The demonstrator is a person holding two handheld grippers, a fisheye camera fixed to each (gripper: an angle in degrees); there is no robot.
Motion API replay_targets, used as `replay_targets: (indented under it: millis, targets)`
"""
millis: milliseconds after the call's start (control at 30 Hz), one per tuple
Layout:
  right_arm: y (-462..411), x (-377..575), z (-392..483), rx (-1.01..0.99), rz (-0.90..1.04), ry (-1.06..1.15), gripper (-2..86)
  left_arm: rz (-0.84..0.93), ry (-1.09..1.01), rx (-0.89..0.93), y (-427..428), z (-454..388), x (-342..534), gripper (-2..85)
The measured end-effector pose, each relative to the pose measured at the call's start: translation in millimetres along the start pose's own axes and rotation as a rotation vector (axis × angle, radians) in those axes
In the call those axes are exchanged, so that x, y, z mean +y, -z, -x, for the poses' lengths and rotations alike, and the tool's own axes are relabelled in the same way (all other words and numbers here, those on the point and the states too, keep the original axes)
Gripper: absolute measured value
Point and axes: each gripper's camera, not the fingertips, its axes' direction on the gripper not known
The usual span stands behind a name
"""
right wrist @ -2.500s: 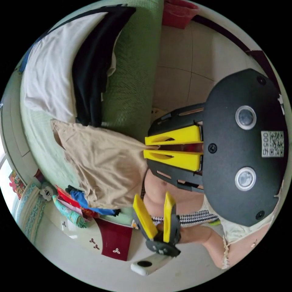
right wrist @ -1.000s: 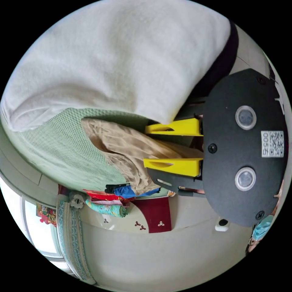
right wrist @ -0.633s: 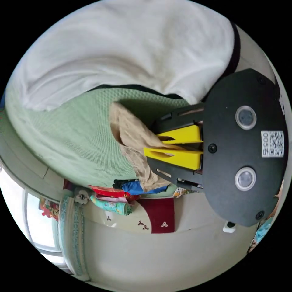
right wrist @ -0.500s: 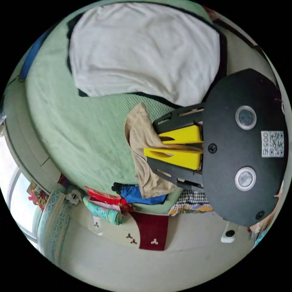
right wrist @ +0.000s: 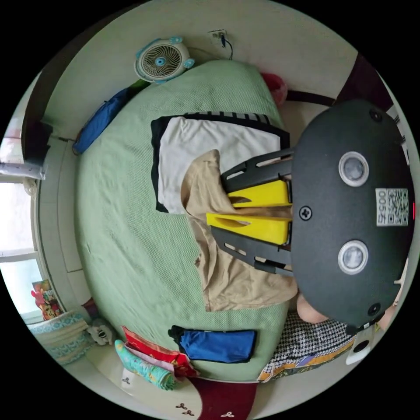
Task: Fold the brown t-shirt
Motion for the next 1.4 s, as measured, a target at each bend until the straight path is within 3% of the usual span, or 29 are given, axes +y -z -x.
replay_targets:
  millis: [233, 367, 533, 800, 967, 1133, 1300, 1400]
  targets:
    - [18, 4, 176, 0.105, -0.02, 0.266, -0.9, -0.113, 0.217, -0.068, 59, 57, 45, 4.8]
    - [-9, 11, 280, 0.026, 0.049, 0.402, 2.9, -0.068, 0.336, -0.183, 73, 87, 70, 8.0]
    - [-16, 29, 333, 0.069, 0.061, 0.52, 7.1, -0.035, 0.384, -0.214, 93, 121, 90, 11.0]
    - [-10, 62, 231, 0.008, 0.027, 0.472, 6.4, 0.003, 0.351, -0.243, 79, 137, 71, 10.6]
    - [-42, 134, 160, -0.082, 0.044, 0.469, 7.4, 0.036, 0.356, -0.25, 62, 145, 67, 10.3]
    - [-75, 185, 140, -0.219, 0.047, 0.434, 5.4, 0.081, 0.354, -0.304, 46, 150, 63, 10.4]
    - [-93, 184, 128, -0.2, 0.103, 0.416, 2.2, 0.073, 0.357, -0.361, 39, 153, 63, 11.9]
    - [-62, 173, 118, -0.262, -0.04, 0.453, 3.2, 0.072, 0.356, -0.371, 31, 157, 68, 13.5]
